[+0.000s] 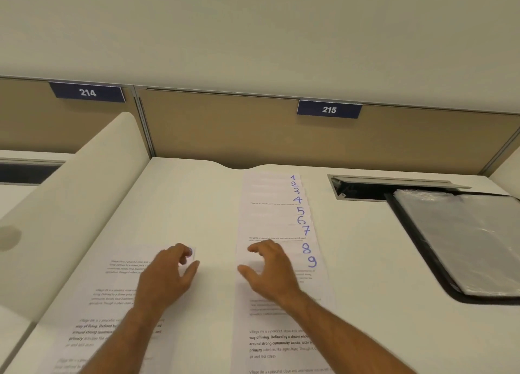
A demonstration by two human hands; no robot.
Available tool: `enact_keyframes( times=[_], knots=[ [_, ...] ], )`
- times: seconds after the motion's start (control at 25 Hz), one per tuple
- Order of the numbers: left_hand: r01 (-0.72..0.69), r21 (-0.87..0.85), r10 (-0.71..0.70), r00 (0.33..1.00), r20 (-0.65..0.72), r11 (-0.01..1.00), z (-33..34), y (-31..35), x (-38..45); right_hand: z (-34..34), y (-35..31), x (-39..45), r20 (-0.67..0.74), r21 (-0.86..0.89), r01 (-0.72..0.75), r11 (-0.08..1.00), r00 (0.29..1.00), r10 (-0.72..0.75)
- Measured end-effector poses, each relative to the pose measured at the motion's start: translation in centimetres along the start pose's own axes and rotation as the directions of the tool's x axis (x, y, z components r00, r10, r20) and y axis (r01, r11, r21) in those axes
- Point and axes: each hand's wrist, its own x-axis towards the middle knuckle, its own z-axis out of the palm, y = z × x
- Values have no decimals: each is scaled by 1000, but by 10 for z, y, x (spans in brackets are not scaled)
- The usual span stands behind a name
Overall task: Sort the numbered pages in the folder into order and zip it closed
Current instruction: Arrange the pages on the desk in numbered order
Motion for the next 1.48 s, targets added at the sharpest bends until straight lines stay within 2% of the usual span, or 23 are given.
enact_keyframes(
  times=[0.08, 0.12, 0.28, 0.44, 0.56, 0.68, 0.8, 0.88, 0.96, 1.0, 1.16, 1.32, 1.48],
  knots=[
    [-104, 146, 109, 994, -23, 984, -14, -37, 3, 24, -22, 10, 173, -93, 62, 994, 984, -45],
    [-110, 212, 113, 994, -3, 971, -18, -52, 2, 34, -32, 14, 250, -134, 88, 987, 967, -53],
    [24, 346, -85, 983, 162, 938, -22, -85, -7, 66, -59, 30, 435, -256, 145, 956, 900, -20],
    [40, 352, -149, 945, 290, 935, -16, -84, -13, 87, -64, 43, 481, -381, 175, 908, 876, 33],
    [30, 392, -156, 944, 292, 919, -14, -83, -15, 95, -64, 49, 456, -480, 177, 859, 887, 72],
    [25, 387, -146, 947, 287, 922, -14, -87, -14, 101, -63, 50, 453, -490, 151, 858, 886, 103],
    [10, 381, -131, 947, 292, 925, -12, -87, -15, 105, -66, 50, 493, -396, 115, 911, 864, 105],
    [2, 373, -120, 948, 295, 928, -11, -88, -15, 111, -73, 47, 487, -262, 81, 962, 872, 59],
    [11, 359, -127, 945, 300, 933, -13, -90, -14, 119, -81, 42, 369, -67, 23, 997, 929, 4],
    [22, 353, -135, 945, 299, 935, -13, -89, -14, 122, -85, 40, 308, 2, -25, 1000, 951, 23],
    [112, 261, -179, 951, 250, 959, -12, -81, -12, 121, -96, 35, 260, 138, -241, 961, 945, 199],
    [226, 127, -247, 950, 189, 966, -14, -68, 3, 92, -88, 43, 191, 292, -334, 896, 938, 288],
    [345, -197, -337, 939, 73, 918, -15, -37, 16, 49, -51, 54, 215, 451, -426, 784, 905, 368]
  ],
)
